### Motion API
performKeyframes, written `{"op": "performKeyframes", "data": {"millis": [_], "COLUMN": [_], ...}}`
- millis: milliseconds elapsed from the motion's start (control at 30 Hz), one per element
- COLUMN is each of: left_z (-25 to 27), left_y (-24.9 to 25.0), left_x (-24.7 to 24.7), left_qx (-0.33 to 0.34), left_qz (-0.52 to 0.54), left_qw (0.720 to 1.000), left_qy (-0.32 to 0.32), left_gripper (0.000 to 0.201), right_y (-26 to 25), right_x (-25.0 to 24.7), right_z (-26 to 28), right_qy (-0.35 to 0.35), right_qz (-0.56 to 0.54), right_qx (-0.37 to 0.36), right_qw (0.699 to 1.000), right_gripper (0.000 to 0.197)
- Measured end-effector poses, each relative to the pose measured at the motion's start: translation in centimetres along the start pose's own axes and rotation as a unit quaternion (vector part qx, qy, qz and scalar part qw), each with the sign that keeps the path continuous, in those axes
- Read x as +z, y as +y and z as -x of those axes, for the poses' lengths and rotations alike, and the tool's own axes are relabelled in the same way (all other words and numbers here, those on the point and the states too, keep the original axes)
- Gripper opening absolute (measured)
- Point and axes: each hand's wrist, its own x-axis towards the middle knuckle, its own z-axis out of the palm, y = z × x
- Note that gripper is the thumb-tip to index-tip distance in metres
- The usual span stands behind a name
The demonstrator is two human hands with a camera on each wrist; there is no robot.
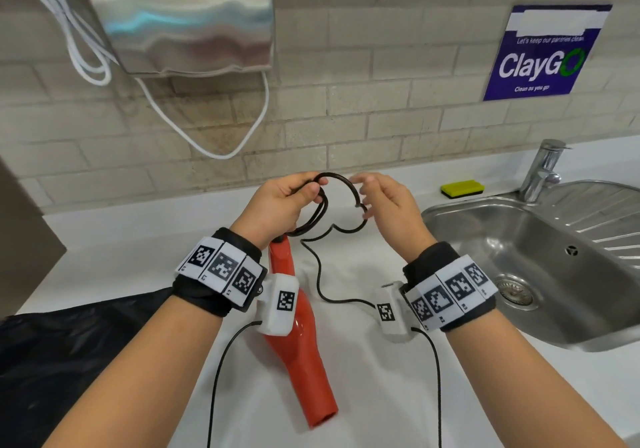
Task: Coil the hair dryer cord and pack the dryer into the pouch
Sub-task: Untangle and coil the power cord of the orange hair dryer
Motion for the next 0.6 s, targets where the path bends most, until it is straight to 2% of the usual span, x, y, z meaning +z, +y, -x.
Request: {"op": "performKeyframes", "data": {"millis": [67,100,133,167,233,267,300,400,533,600], "left_z": [0.0,0.0,0.1,0.1,0.2,0.2,0.2,0.2,0.3,0.3], "left_y": [0.0,0.0,0.0,0.0,0.1,0.1,0.1,0.2,0.3,0.4], "left_x": [0.1,0.1,0.2,0.2,0.2,0.2,0.2,0.4,0.7,0.9], "left_qx": [0.003,0.004,0.005,0.005,0.002,0.002,0.002,-0.001,-0.004,-0.001], "left_qz": [0.004,0.006,0.007,0.005,-0.005,-0.009,-0.012,-0.013,-0.007,-0.007], "left_qw": [1.000,1.000,1.000,1.000,1.000,1.000,1.000,1.000,1.000,1.000], "left_qy": [0.008,0.011,0.012,0.013,0.012,0.012,0.013,0.013,0.016,0.019], "left_gripper": [0.020,0.019,0.019,0.019,0.019,0.019,0.019,0.019,0.019,0.019], "right_y": [2.7,4.0,5.7,7.1,10.2,11.4,12.4,14.0,14.3,13.2], "right_x": [-0.3,-0.5,-0.5,-0.4,0.0,0.1,0.3,0.6,1.0,0.8], "right_z": [0.1,0.2,0.5,0.8,2.2,2.8,3.3,3.7,4.2,5.3], "right_qy": [0.000,-0.041,-0.111,-0.201,-0.352,-0.384,-0.392,-0.392,-0.403,-0.394], "right_qz": [0.060,0.110,0.179,0.275,0.463,0.519,0.542,0.537,0.553,0.551], "right_qx": [0.085,0.142,0.198,0.245,0.281,0.281,0.288,0.292,0.234,0.203], "right_qw": [0.995,0.983,0.957,0.908,0.763,0.710,0.685,0.688,0.691,0.707], "right_gripper": [0.025,0.025,0.027,0.030,0.038,0.041,0.044,0.044,0.029,0.027]}}
